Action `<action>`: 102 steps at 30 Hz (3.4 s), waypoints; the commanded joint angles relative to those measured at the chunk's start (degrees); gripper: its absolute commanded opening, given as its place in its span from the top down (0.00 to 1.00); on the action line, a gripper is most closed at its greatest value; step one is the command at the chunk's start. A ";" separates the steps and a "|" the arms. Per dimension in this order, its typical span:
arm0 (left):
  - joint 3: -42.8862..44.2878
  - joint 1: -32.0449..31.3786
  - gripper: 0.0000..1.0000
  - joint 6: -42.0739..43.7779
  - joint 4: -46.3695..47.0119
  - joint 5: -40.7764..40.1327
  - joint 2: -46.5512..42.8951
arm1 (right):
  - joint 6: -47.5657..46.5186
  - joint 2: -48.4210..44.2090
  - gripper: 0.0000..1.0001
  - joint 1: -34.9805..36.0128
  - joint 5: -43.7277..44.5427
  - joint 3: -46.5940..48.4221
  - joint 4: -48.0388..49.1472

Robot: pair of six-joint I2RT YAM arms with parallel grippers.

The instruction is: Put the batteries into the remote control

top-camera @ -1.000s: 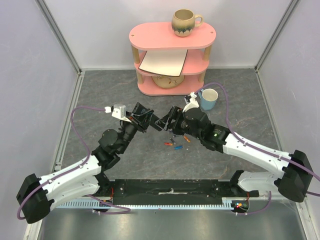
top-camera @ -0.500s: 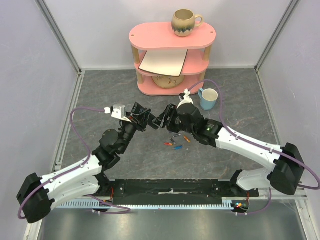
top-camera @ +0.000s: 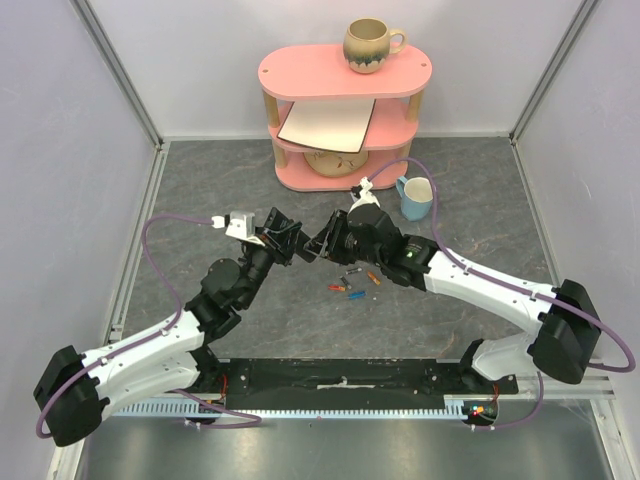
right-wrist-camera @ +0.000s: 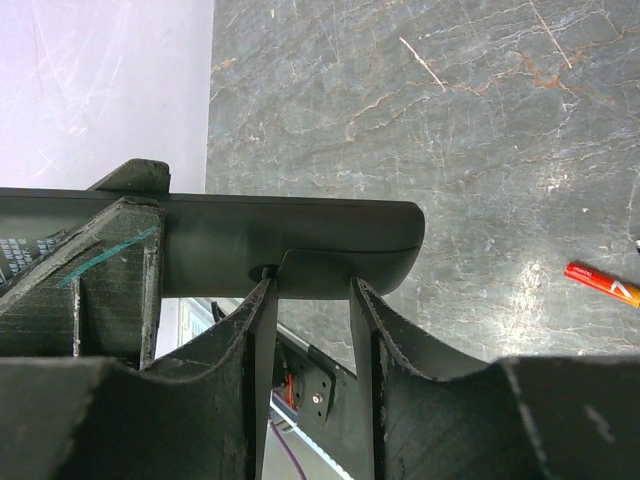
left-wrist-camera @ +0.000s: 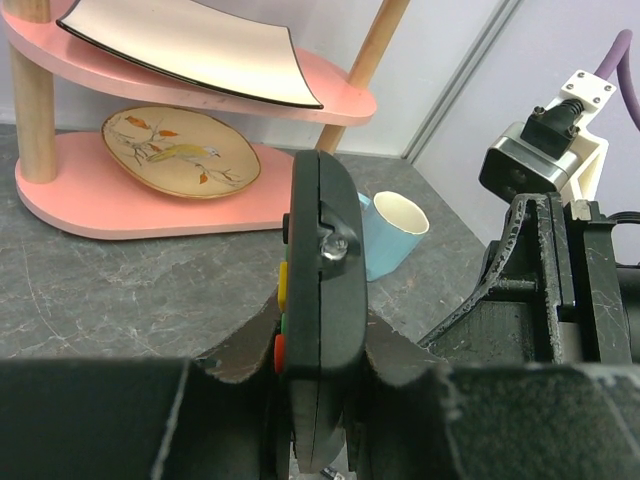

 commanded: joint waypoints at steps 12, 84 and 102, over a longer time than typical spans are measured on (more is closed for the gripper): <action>1.92 -1.48 0.98 0.80 9.43 2.49 -3.20 | -1.24 1.79 0.61 -0.37 3.75 -0.99 -3.80; 3.24 -1.30 0.98 -4.91 5.56 4.51 -1.62 | -1.16 -9.20 0.15 -0.46 4.19 -8.20 8.68; 2.01 -1.39 0.98 -4.82 7.14 4.07 -2.15 | 5.35 -9.37 0.20 -0.90 3.31 -12.94 15.27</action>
